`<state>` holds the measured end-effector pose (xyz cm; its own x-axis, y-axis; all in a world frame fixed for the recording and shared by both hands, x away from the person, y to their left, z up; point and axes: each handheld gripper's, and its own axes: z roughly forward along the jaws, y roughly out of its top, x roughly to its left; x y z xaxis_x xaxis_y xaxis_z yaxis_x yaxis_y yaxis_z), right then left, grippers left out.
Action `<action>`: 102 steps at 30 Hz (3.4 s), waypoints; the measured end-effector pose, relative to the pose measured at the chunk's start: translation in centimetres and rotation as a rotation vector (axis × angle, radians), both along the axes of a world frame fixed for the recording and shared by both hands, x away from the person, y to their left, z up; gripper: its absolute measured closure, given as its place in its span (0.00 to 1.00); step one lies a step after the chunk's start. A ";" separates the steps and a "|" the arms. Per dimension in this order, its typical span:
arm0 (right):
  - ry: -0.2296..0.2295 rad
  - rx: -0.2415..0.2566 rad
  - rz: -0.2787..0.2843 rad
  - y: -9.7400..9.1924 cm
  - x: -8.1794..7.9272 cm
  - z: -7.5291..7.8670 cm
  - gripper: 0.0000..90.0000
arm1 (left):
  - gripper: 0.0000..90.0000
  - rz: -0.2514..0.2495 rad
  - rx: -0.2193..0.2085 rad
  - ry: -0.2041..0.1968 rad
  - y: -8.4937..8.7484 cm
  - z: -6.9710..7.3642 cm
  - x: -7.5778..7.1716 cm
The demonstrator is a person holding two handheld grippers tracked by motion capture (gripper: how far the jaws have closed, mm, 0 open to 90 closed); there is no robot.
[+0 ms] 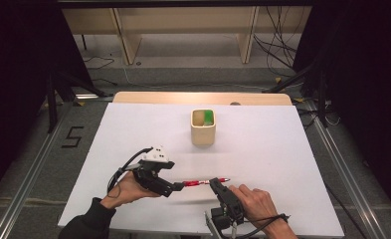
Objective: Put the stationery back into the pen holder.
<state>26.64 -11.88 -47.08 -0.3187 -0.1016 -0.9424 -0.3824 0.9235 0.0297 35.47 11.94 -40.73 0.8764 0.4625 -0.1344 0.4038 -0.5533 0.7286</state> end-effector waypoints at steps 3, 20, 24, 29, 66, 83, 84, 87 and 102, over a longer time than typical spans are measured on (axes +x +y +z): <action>-0.009 -0.018 0.005 0.1 -0.2 -0.2 0.89 | 0.21 -0.039 0.032 0.011 -1.1 -0.1 0.1; -0.032 -0.049 0.067 0.5 -0.7 -0.5 0.89 | 0.33 -0.192 0.150 0.077 -4.5 -0.4 1.0; -0.032 -0.052 0.075 0.5 -0.8 -0.6 0.89 | 0.38 -0.209 0.153 0.107 -4.8 -0.6 1.3; -0.026 -0.060 0.075 0.6 -0.9 -0.7 0.89 | 0.45 -0.245 0.182 0.147 -5.4 -0.9 1.5; -0.025 -0.101 0.121 0.7 -1.2 -1.2 0.89 | 0.86 -0.363 0.307 0.200 -7.8 -1.7 2.1; -0.002 -0.035 0.081 -0.2 -1.4 -0.6 0.59 | 0.88 -0.334 0.312 0.214 -7.1 -1.9 2.7; -0.006 -0.019 0.085 -0.5 -1.3 -0.4 0.57 | 0.88 -0.326 0.308 0.210 -6.9 -1.9 2.8; 0.028 0.040 0.049 -1.2 -1.2 -0.1 0.53 | 0.88 -0.288 0.284 0.192 -6.4 -1.6 3.2; 0.395 0.575 -0.168 -3.6 0.9 2.3 0.43 | 0.88 -0.084 0.141 0.109 -3.9 -0.8 5.0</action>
